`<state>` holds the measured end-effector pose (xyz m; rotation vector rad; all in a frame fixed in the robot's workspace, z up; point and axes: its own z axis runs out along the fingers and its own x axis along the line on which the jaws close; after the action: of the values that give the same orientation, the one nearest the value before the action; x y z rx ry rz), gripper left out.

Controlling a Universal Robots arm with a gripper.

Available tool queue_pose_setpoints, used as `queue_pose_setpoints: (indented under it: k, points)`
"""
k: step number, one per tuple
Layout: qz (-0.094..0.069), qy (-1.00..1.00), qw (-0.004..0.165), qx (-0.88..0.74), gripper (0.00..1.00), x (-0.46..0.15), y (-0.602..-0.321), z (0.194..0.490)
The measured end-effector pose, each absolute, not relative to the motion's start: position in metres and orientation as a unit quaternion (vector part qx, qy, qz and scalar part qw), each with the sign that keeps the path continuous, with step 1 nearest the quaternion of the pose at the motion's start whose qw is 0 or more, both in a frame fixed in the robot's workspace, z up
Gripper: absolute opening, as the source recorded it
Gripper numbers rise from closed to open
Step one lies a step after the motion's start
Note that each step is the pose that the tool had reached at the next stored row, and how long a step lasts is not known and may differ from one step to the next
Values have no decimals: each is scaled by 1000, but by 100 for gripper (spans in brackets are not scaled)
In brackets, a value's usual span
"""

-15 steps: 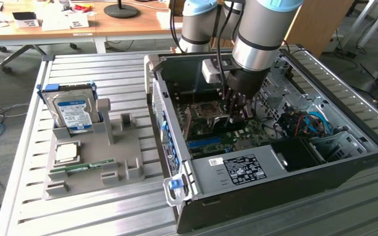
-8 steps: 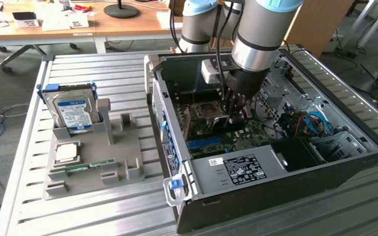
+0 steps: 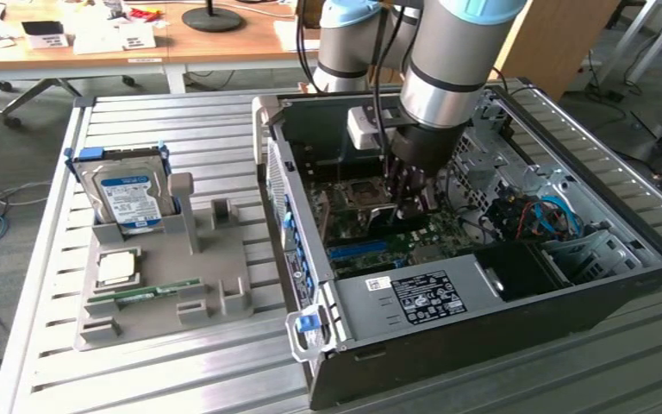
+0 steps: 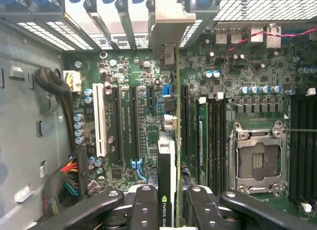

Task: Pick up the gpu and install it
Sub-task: 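Insert the gpu into the slot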

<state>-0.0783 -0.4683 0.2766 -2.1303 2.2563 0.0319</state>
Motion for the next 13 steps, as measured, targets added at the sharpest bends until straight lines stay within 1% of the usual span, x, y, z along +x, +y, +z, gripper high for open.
queue_pose_setpoints:
  k: [13]
  points:
    - [10, 727, 19, -686, 27, -79, -468, 268]
